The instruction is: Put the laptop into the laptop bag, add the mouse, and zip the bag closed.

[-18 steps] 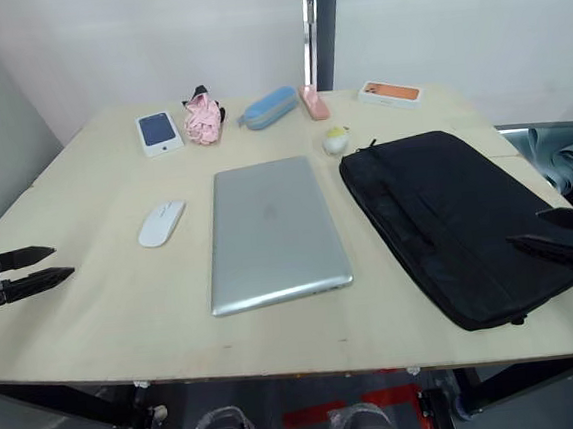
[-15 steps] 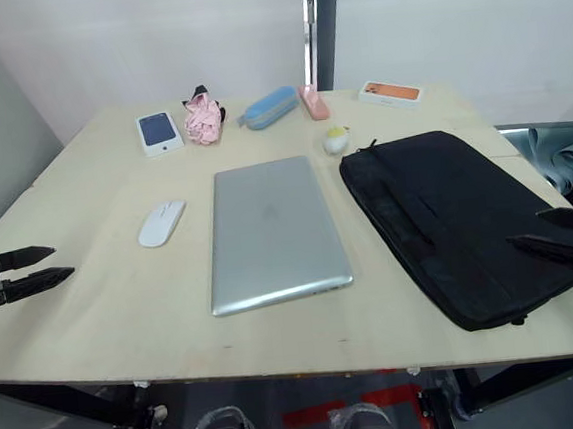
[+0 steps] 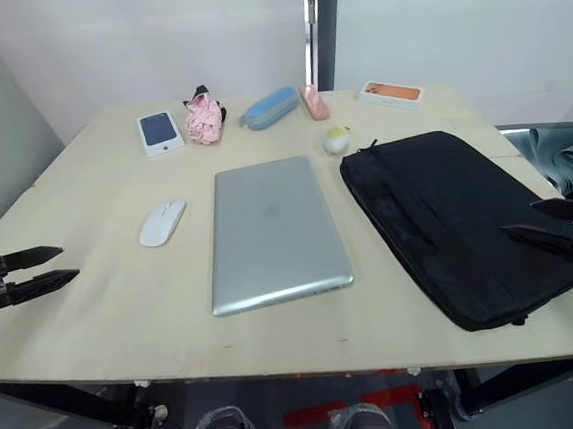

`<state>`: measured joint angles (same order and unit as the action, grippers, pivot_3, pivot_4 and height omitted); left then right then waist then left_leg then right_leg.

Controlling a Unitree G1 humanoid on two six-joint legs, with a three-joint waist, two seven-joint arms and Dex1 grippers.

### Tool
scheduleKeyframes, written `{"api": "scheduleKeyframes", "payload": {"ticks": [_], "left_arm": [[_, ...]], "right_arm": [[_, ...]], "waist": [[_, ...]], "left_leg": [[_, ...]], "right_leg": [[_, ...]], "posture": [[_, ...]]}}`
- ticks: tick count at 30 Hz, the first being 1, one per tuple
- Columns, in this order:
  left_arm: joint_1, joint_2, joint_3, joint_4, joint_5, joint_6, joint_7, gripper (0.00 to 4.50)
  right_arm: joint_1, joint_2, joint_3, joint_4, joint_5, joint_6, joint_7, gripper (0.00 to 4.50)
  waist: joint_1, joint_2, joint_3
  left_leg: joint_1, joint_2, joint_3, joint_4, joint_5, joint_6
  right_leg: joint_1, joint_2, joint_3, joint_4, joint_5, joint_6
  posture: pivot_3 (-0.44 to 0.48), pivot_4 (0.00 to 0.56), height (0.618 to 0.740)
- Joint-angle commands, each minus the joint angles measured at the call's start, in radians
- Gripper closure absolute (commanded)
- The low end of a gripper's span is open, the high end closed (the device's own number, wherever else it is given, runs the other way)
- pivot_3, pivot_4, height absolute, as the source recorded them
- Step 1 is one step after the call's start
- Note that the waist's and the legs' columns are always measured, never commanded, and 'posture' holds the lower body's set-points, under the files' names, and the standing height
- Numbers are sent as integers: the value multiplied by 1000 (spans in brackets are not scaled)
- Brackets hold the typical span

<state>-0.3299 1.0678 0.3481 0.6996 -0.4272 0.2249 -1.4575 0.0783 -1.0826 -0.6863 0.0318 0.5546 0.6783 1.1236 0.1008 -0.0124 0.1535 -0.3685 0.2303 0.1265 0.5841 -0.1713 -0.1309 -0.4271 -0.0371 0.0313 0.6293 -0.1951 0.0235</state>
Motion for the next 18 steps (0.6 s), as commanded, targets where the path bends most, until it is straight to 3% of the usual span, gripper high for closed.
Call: {"api": "scheduleKeyframes", "payload": {"ticks": [1,3,6,11,12,13,15,17,18], "left_arm": [[-65,-4,18,1,-29,22,-10,31],[-108,-26,35,-29,-67,75,9,31],[-107,-81,43,-196,-149,224,58,0],[-29,-184,15,-446,-204,385,195,0],[-29,-204,18,-472,-217,411,227,0],[-31,-228,16,-498,-224,439,272,0],[-41,-282,4,-540,-223,500,387,0],[-66,-346,-5,-570,-225,584,527,0],[-82,-378,-3,-584,-235,633,590,0]], "right_arm": [[-27,4,-5,-23,24,3,-8,0],[-42,17,1,-39,36,5,-17,0],[-92,52,17,-90,82,26,-49,790],[-208,116,126,-190,121,55,-131,2503],[-235,132,156,-205,122,56,-149,2503],[-262,152,194,-225,122,52,-166,3217],[-318,198,283,-256,98,39,-206,3901],[-373,245,381,-267,49,12,-244,4461],[-398,268,426,-259,19,-5,-262,4461]], "waist": [[1,0,0],[4,0,0],[5,1,-1],[-5,2,-2],[-6,2,-2],[-9,2,-2],[-9,3,-2],[-9,3,-3],[-9,3,-3]], "left_leg": [[0,0,0,0,0,0],[0,0,0,0,0,0],[0,0,0,1,0,0],[-1,0,2,2,0,0],[-1,0,2,1,0,0],[-1,0,1,2,0,0],[0,1,1,2,0,0],[0,1,1,3,0,0],[0,0,1,4,0,0]], "right_leg": [[0,0,0,0,0,0],[0,0,0,1,0,0],[0,-1,0,2,0,0],[0,-1,0,2,0,0],[0,-1,0,2,0,0],[0,0,0,2,0,0],[0,0,0,4,0,0],[0,0,0,5,0,0],[0,0,0,6,0,0]], "posture": [[0,150,740],[0,150,740],[0,150,740],[0,150,740],[0,150,740],[0,150,740],[0,150,740],[0,150,740],[0,150,740]]}}
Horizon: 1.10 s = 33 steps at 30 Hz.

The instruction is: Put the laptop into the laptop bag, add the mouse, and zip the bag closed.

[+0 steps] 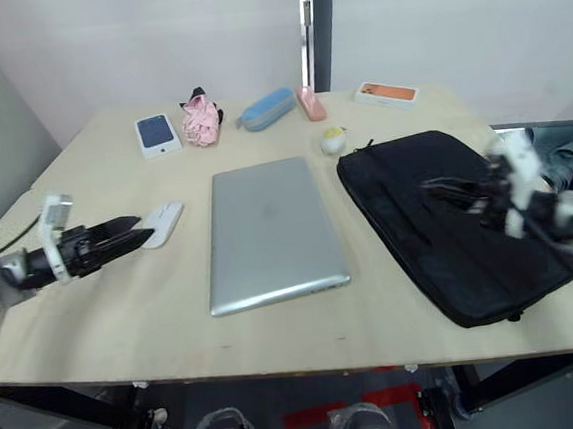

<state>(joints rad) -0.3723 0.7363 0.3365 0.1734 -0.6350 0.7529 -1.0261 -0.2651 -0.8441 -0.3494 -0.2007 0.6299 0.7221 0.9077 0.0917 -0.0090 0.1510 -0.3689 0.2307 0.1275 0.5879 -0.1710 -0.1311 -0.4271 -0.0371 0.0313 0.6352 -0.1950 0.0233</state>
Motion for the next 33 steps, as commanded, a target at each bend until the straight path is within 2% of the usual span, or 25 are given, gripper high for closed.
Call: {"api": "scheduleKeyframes", "payload": {"ticks": [1,3,6,9,15,20,27,33], "left_arm": [[-48,-67,12,-70,-35,137,199,0],[-55,-87,21,-88,-46,175,240,0],[-88,-183,40,-115,-129,355,374,0],[-154,-271,74,-50,-160,485,495,0],[-246,-350,136,81,-177,571,616,0],[-277,-356,140,185,-148,557,635,0],[-328,-344,93,314,-125,550,581,0],[-271,-333,-21,294,-117,616,494,0]], "right_arm": [[-70,42,116,-19,-75,-60,-57,4461],[-82,52,137,-10,-92,-71,-67,4461],[-189,135,326,120,-264,-152,-138,4461],[-285,185,457,274,-407,-245,-149,4461],[-407,244,574,491,-550,-348,-138,4461],[-482,291,619,635,-635,-409,-134,4461],[-510,347,672,720,-693,-448,-75,4461],[-525,411,677,759,-720,-478,-70,4461]], "waist": [[1,0,0],[4,0,0],[0,0,-1],[-3,0,-1],[-3,0,-1],[-3,0,-1],[-1,0,-2],[-16,1,-7]], "left_leg": [[0,0,-1,1,0,0],[-2,0,-2,3,0,0],[-4,-1,-3,3,1,-2],[-5,-1,-4,5,3,-4],[-15,-1,-6,6,4,-5],[-16,-1,-7,5,4,-5],[-13,-2,-7,6,4,-4],[-12,-2,-7,6,4,-4]], "right_leg": [[0,0,0,1,0,0],[0,0,0,0,0,0],[0,-1,-1,-2,0,0],[0,-1,-3,1,0,0],[-8,-1,-3,1,1,1],[-7,-1,-6,-2,1,1],[-5,-2,-5,1,1,1],[-5,-2,-5,2,1,1]], "posture": [[0,150,740],[0,150,740],[0,150,740],[0,150,740],[0,150,740],[0,150,740],[0,150,740],[0,150,740]]}}
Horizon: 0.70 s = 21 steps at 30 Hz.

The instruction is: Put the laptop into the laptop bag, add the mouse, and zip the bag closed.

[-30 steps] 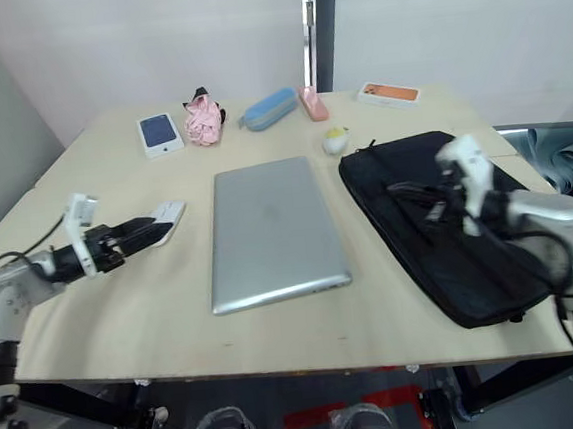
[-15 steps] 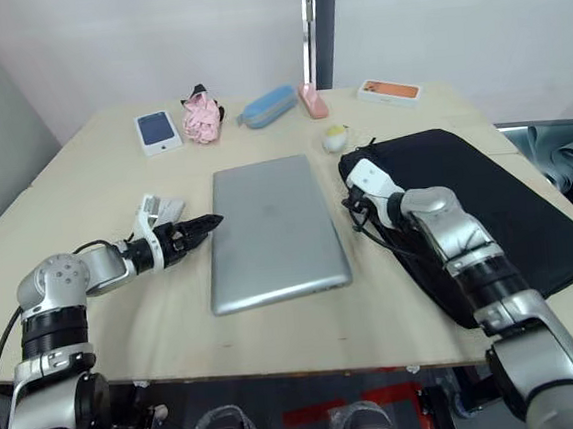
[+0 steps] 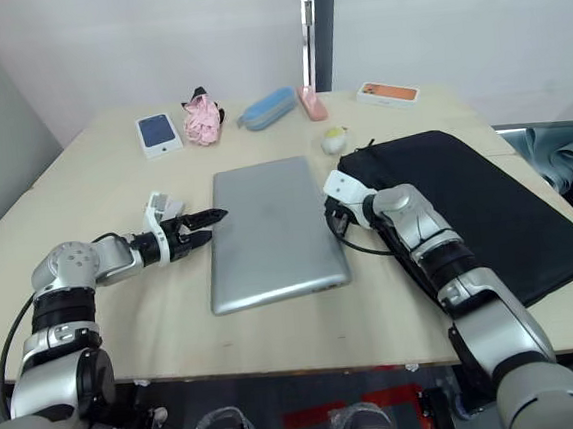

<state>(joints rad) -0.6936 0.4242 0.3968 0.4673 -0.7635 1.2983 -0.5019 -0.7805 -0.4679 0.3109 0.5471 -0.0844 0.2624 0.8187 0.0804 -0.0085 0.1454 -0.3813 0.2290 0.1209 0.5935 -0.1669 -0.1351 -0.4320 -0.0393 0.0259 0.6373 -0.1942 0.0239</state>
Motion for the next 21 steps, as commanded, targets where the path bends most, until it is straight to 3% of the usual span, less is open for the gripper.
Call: {"api": "scheduleKeyframes", "payload": {"ticks": [1,19,21], "left_arm": [[59,-22,-83,-7,8,79,-34,0],[49,-87,30,-105,-52,192,-12,0],[38,-85,35,-102,-49,192,-12,541]], "right_arm": [[-7,41,12,7,-5,-16,22,4461],[35,66,-25,-80,9,29,91,4461],[31,59,-28,-71,4,25,90,4500]], "waist": [[-7,1,-2],[-15,2,-5],[-16,2,-5]], "left_leg": [[0,0,0,0,0,0],[-1,0,0,-10,0,0],[-1,0,0,-10,0,0]], "right_leg": [[0,0,0,-1,0,0],[2,0,-1,-13,0,0],[2,0,-1,-13,0,0]], "posture": [[0,150,740],[0,150,740],[0,150,740]]}}
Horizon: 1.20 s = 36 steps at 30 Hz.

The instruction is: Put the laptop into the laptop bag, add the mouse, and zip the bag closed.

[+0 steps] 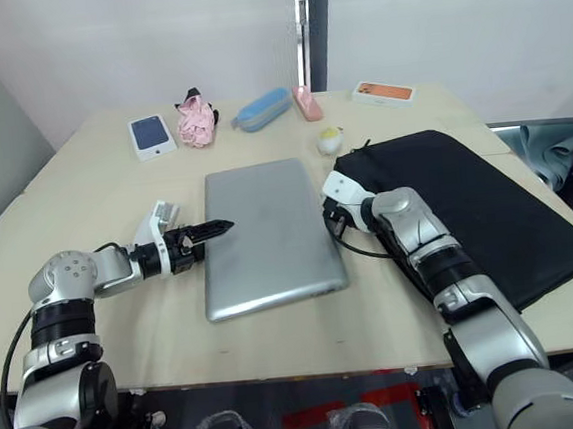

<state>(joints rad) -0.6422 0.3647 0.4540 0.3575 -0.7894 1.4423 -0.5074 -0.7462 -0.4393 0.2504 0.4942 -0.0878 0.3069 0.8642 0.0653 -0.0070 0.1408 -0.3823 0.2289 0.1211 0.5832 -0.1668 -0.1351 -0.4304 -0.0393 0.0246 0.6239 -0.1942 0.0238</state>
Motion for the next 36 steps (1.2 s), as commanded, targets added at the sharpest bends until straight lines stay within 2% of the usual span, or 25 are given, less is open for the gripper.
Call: {"api": "scheduleKeyframes", "payload": {"ticks": [1,7,10,11,19,27,31,33,36], "left_arm": [[-18,-24,-22,9,-22,48,-8,822],[-44,-12,-30,9,-23,57,-26,2990],[-52,-9,-32,-3,-34,73,-43,3927],[-54,-7,-33,-11,-40,81,-48,4109],[-76,23,-29,-55,-63,125,-65,4157],[-134,122,1,-78,-112,172,-104,4181],[-155,150,12,-72,-143,172,-97,4194],[-146,144,18,-100,-154,172,-78,4195],[-136,137,27,-120,-163,172,-54,4195]], "right_arm": [[-4,28,32,-14,4,-22,43,4500],[-8,26,28,-3,-2,-30,40,4500],[-8,25,26,-2,-5,-32,41,4500],[-8,25,24,-4,-5,-31,42,4500],[-15,7,-31,-87,31,1,54,4500],[-27,-69,-240,-424,270,269,99,4500],[20,-189,-369,-605,397,439,106,4500],[97,-302,-519,-714,473,564,111,4500],[239,-425,-682,-850,566,696,130,3694]], "waist": [[-1,0,0],[-9,0,0],[-7,0,0],[-7,0,0],[-8,0,2],[-4,0,10],[14,0,11],[30,0,12],[52,1,13]], "left_leg": [[0,0,0,0,0,0],[-1,1,0,-2,0,0],[-1,0,0,-2,0,0],[0,0,0,-2,0,0],[-1,0,0,-3,0,0],[-2,1,0,-7,5,6],[-3,0,0,-9,6,5],[-3,0,0,-10,6,5],[-4,0,-1,-11,6,5]], "right_leg": [[0,0,0,0,0,0],[-1,1,0,-1,0,0],[0,0,-1,-2,0,0],[1,0,0,-2,0,0],[1,0,-1,-4,0,0],[-4,1,-1,-5,0,0],[-3,2,-2,-9,1,1],[-3,2,-2,-10,1,1],[-3,2,-3,-13,2,4]], "posture": [[0,150,740],[0,150,740],[0,150,740],[0,150,740],[0,150,740],[0,150,740],[0,150,740],[0,150,740],[0,150,740]]}}
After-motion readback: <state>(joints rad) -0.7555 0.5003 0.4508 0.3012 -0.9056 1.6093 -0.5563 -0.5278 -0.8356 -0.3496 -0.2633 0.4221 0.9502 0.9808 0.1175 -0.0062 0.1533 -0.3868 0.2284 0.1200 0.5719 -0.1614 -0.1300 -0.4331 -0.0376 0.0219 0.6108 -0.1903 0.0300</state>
